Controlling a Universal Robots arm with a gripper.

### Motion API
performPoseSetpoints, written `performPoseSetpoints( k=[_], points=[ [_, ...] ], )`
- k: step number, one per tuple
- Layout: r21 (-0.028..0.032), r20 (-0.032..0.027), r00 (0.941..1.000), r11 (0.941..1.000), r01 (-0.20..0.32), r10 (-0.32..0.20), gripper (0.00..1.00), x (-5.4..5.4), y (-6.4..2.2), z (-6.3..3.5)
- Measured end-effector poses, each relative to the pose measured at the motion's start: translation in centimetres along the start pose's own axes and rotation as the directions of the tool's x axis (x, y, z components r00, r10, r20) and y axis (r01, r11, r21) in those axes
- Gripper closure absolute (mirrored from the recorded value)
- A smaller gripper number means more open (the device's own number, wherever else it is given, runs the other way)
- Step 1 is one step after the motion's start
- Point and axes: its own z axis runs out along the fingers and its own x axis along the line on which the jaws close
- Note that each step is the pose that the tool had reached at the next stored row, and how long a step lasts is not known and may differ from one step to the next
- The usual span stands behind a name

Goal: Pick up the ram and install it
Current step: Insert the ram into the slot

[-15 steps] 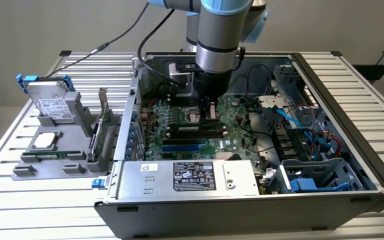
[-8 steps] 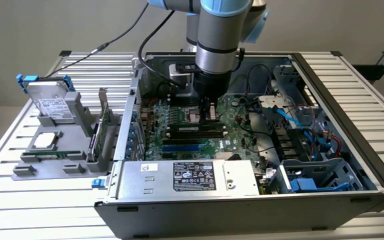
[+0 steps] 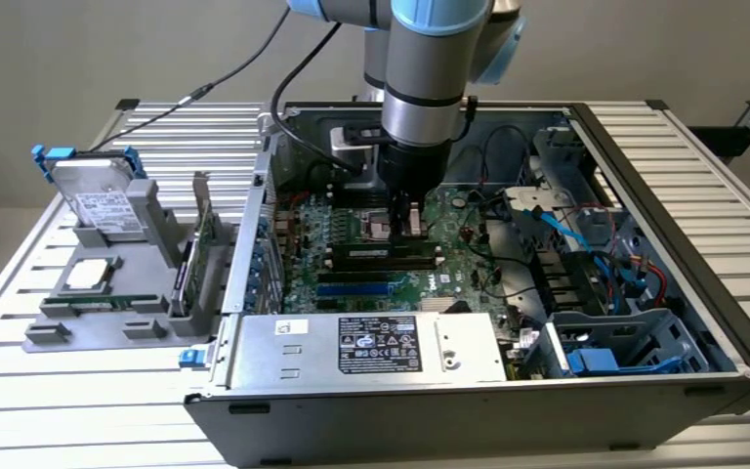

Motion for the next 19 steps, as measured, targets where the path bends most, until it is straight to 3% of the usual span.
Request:
performPoseSetpoints(
  k=[19],
  points=[
    [-0.0003,-0.0003,1.0,1.0,-0.005,0.005,0.86,0.11,-0.06,0.13]
  ],
)
